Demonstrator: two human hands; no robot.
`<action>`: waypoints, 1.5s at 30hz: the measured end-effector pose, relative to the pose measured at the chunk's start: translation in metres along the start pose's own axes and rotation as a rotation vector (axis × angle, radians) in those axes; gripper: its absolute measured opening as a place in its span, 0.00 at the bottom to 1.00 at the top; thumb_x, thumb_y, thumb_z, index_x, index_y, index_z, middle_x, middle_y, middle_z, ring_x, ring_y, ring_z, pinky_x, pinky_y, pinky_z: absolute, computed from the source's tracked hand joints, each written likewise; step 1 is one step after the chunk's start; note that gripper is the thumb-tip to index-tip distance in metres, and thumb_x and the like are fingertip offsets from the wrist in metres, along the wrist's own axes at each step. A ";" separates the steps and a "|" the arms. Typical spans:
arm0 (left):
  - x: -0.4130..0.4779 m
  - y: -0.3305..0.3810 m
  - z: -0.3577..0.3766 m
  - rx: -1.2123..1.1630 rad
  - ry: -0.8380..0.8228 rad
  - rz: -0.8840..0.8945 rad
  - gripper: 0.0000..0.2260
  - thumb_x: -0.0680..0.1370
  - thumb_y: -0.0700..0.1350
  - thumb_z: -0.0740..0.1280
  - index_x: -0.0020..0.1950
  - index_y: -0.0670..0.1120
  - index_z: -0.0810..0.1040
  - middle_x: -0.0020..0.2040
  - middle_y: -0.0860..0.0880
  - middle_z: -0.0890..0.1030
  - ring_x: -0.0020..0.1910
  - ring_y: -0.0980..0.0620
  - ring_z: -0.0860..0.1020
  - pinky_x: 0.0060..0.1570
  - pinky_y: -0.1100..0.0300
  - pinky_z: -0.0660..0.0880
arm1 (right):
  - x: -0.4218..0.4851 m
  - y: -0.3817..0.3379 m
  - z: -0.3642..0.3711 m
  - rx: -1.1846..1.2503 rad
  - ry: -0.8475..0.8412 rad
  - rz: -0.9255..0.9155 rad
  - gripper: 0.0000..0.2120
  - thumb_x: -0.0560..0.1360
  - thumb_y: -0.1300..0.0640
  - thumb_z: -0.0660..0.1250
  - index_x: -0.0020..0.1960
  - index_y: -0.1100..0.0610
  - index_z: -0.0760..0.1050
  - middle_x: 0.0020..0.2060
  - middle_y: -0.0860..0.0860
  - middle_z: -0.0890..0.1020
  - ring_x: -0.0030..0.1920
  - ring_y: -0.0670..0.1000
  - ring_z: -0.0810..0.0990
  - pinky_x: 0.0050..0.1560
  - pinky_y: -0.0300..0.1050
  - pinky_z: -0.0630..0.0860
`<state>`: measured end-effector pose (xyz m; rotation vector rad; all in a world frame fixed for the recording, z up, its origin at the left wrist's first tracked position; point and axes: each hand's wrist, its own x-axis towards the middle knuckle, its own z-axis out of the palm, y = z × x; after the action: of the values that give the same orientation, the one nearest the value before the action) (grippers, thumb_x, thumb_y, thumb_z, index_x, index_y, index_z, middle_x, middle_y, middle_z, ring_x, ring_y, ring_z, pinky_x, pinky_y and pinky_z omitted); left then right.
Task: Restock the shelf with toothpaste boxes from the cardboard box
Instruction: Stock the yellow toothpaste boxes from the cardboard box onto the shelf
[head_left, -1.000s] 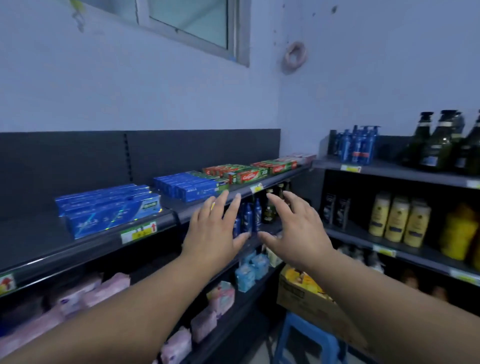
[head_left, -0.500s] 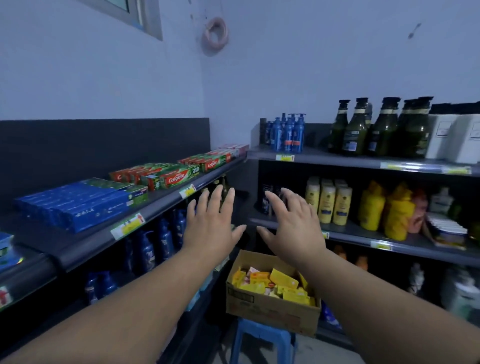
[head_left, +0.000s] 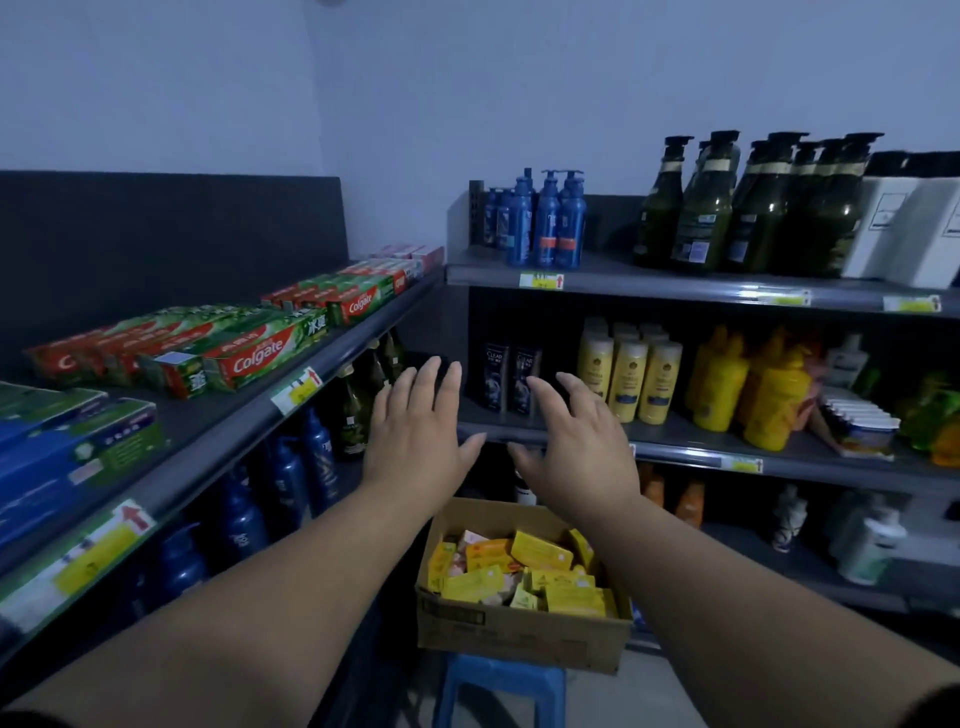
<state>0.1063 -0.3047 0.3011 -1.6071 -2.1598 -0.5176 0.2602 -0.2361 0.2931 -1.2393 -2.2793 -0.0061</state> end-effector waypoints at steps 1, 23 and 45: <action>0.008 0.003 0.011 -0.003 -0.004 0.002 0.35 0.78 0.61 0.58 0.79 0.48 0.48 0.79 0.47 0.51 0.77 0.46 0.51 0.74 0.50 0.49 | 0.006 0.006 0.007 -0.002 -0.001 0.003 0.34 0.75 0.39 0.63 0.77 0.44 0.53 0.76 0.50 0.57 0.76 0.53 0.56 0.74 0.51 0.58; 0.125 0.066 0.309 0.009 -0.322 -0.139 0.35 0.76 0.60 0.64 0.77 0.46 0.57 0.76 0.45 0.60 0.74 0.45 0.61 0.71 0.46 0.61 | 0.136 0.246 0.232 0.060 -0.406 0.034 0.32 0.77 0.42 0.62 0.77 0.46 0.55 0.76 0.52 0.57 0.74 0.56 0.60 0.70 0.55 0.65; 0.031 0.063 0.561 -0.118 -0.743 -0.040 0.33 0.76 0.60 0.63 0.77 0.49 0.59 0.76 0.47 0.60 0.73 0.46 0.62 0.67 0.49 0.63 | 0.058 0.323 0.442 0.063 -0.732 0.411 0.32 0.77 0.48 0.65 0.77 0.45 0.54 0.78 0.50 0.51 0.75 0.56 0.57 0.70 0.50 0.63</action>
<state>0.1057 0.0266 -0.1574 -2.0546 -2.7167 -0.0400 0.2861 0.1065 -0.1369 -1.8724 -2.5021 0.7778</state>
